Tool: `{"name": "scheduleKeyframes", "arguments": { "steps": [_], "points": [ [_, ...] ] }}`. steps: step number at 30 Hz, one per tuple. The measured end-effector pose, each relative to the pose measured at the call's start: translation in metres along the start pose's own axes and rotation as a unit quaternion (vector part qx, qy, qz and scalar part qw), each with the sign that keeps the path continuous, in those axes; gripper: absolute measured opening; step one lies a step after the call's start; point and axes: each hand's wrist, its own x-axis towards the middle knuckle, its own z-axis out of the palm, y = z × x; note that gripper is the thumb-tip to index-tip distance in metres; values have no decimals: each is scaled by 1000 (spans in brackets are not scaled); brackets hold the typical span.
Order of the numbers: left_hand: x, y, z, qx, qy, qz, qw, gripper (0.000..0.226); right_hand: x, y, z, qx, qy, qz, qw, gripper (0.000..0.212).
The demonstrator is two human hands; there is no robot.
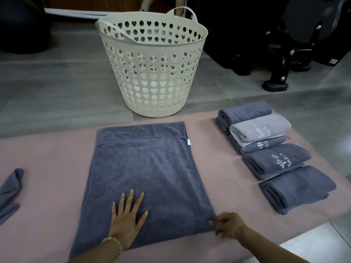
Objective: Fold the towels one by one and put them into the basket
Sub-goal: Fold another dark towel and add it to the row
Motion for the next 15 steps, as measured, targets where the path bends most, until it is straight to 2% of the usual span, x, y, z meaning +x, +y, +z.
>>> {"name": "scheduleKeyframes", "arguments": {
  "steps": [1, 4, 7, 9, 11, 15],
  "points": [
    [0, 3, -1, -6, 3, -4, 1000, 61, -3, 0, -3, 47, -18, 24, 998, 26],
    [1, 17, -7, -12, 12, 38, 999, 60, -11, 1, -12, 162, -86, 71, 980, 57],
    [-1, 35, 0, 9, 7, 119, 993, 59, -19, 0, -13, 258, -151, 106, 948, 42],
    [-2, 44, 6, 13, 17, 135, 991, 60, -21, -3, -11, 302, -167, 111, 932, 36],
    [-1, 47, 12, 16, 29, 132, 991, 62, -18, -6, -7, 324, -151, 100, 929, 31],
    [0, 40, 17, 34, 40, 144, 988, 63, -16, -14, -8, 336, -134, 103, 927, 6]
  ]
}}
